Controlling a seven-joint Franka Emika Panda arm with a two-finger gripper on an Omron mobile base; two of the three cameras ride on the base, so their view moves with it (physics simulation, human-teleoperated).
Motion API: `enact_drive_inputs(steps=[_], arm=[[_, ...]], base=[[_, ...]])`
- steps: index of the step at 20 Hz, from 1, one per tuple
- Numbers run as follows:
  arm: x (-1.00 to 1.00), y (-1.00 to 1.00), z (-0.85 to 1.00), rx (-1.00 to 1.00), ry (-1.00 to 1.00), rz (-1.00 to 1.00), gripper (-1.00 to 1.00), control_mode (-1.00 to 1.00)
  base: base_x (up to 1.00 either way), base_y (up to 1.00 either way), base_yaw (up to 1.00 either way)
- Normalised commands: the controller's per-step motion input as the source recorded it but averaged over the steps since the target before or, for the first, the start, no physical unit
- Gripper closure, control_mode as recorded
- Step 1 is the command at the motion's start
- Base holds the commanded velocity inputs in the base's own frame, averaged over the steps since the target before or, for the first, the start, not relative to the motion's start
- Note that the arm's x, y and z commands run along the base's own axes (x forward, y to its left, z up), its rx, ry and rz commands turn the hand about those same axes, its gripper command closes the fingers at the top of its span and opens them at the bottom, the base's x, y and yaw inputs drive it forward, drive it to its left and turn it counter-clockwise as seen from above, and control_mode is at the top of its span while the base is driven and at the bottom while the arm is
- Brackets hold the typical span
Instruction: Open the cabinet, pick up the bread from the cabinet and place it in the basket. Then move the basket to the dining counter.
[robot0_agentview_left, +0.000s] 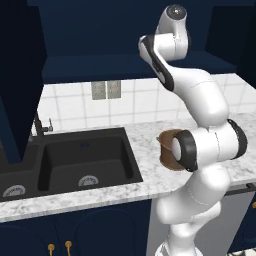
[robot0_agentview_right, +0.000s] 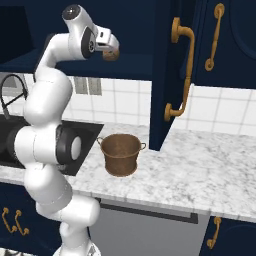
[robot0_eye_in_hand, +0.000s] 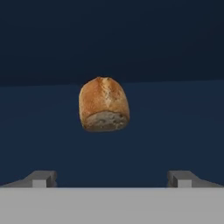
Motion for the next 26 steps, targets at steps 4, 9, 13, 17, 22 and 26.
enact_drive_inputs(steps=[4, 9, 13, 17, 22, 26], arm=[[0.67, 0.0, -0.02, 0.0, 0.0, 0.02, -1.0, -1.0], [0.63, 0.0, -0.14, 0.0, 0.0, 0.03, -1.0, -1.0], [0.66, 0.0, -0.18, 0.0, 0.0, 0.03, -1.0, -1.0], [0.51, 0.0, -0.23, 0.0, 0.0, 0.03, -1.0, -1.0], [0.49, 0.0, -0.23, 0.0, 0.0, 0.02, -1.0, -1.0], [0.38, 0.0, -0.33, -0.04, 0.0, 0.01, -1.0, -1.0]], base=[[0.0, 0.0, 0.0], [0.0, 0.0, 0.0], [0.0, 0.0, 0.0], [0.0, 0.0, 0.0], [0.0, 0.0, 0.0], [0.0, 0.0, 0.0]])
